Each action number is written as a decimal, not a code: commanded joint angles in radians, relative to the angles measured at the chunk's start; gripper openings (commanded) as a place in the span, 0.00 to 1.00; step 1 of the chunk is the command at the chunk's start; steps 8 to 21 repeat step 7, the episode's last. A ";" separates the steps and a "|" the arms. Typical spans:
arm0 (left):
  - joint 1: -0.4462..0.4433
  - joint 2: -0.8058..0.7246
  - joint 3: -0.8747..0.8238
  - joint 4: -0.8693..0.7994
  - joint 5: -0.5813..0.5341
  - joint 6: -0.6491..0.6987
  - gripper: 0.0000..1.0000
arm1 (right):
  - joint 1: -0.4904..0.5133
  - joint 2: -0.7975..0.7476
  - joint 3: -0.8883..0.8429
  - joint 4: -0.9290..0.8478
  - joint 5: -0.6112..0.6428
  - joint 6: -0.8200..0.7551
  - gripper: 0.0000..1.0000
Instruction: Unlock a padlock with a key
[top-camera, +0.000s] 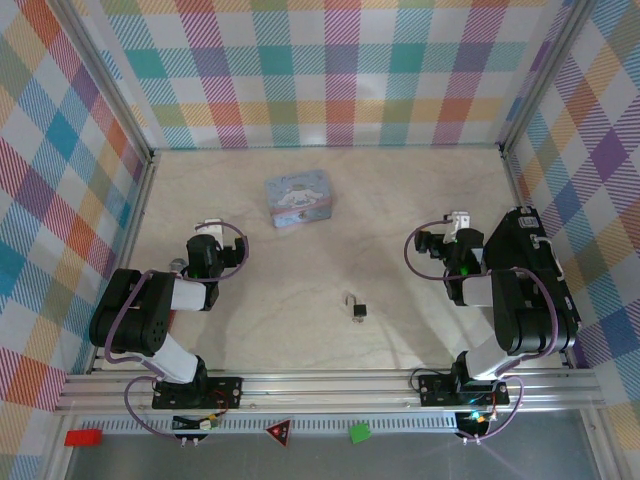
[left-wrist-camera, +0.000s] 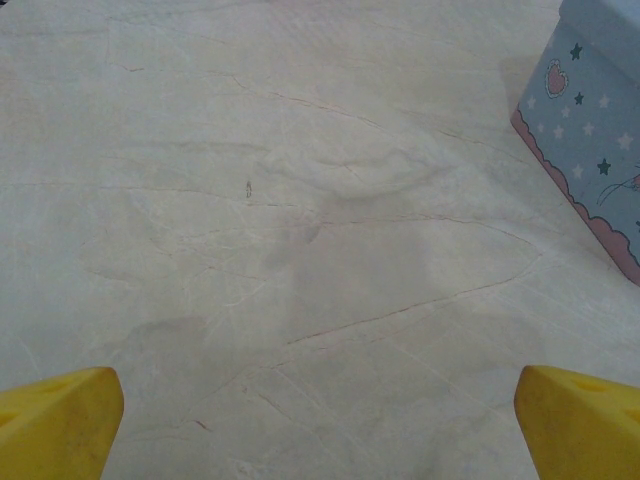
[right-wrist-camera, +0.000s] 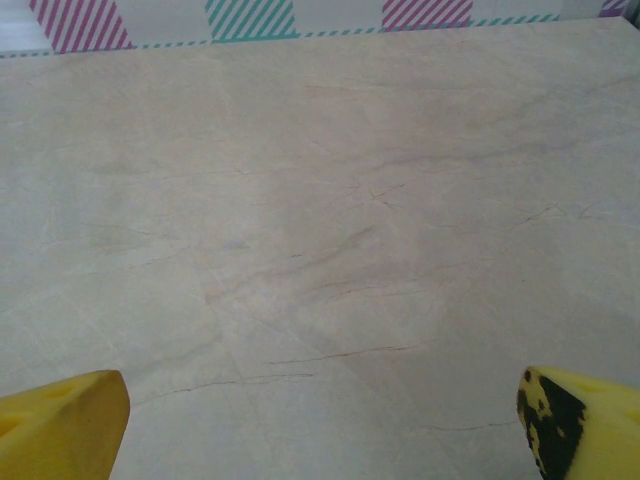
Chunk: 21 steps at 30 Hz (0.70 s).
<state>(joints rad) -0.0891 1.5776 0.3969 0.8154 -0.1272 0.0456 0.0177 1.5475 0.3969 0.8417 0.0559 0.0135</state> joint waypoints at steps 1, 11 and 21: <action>0.006 0.001 0.021 0.033 0.015 -0.008 1.00 | -0.001 -0.017 0.008 -0.008 -0.091 -0.024 0.99; 0.006 0.001 0.020 0.033 0.014 -0.008 1.00 | -0.016 -0.016 0.015 -0.018 -0.094 -0.011 0.99; 0.006 0.001 0.020 0.033 0.014 -0.008 1.00 | -0.016 -0.016 0.015 -0.018 -0.094 -0.011 0.99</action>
